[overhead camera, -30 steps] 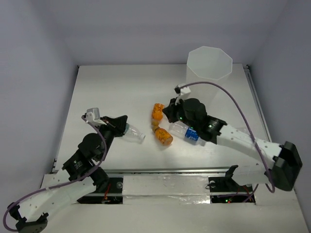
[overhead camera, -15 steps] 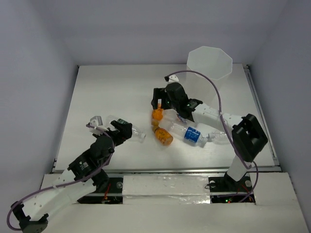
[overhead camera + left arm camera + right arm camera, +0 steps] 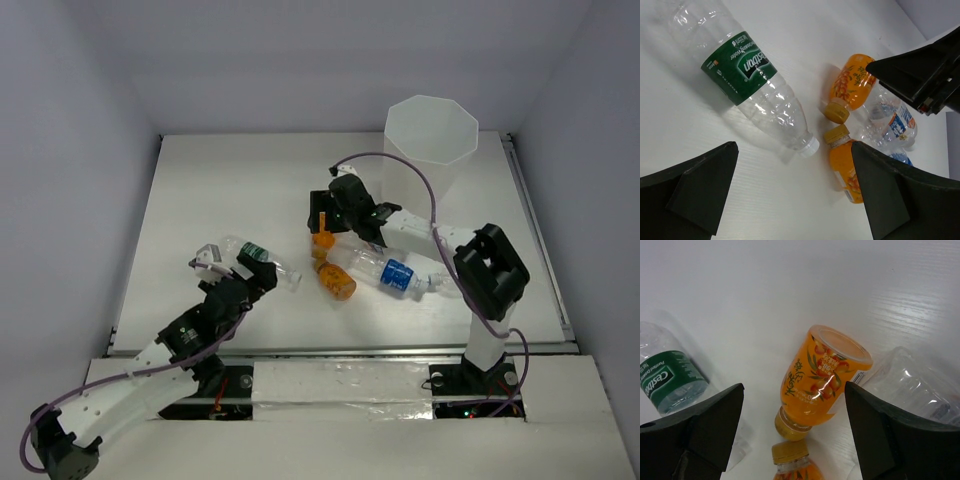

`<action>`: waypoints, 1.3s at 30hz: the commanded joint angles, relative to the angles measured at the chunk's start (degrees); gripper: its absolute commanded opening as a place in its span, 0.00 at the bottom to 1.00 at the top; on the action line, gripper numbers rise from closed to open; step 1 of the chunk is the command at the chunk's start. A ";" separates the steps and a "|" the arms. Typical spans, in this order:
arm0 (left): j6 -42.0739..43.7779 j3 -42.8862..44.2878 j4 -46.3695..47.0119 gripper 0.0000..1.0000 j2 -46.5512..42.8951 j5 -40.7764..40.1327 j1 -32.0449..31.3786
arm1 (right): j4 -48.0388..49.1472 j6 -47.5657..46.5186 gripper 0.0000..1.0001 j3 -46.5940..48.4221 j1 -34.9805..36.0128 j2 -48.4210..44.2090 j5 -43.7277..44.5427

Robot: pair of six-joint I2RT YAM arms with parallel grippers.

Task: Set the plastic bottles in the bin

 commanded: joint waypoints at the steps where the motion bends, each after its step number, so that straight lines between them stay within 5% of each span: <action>1: -1.20 -0.33 3.91 0.97 1.59 0.48 2.35 | -0.31 1.08 0.87 3.62 0.30 1.78 0.34; 14: 6.72 -4.37 19.56 0.98 11.70 18.67 24.13 | -2.42 0.82 0.87 10.91 0.30 8.01 -0.54; 29: 7.86 -4.20 28.17 0.99 22.25 20.16 28.98 | -6.63 -3.40 0.87 15.04 0.30 13.12 -3.61; 39: 8.66 -4.38 33.18 0.99 27.88 20.43 30.57 | -6.38 -5.51 0.75 17.77 0.30 14.35 -2.74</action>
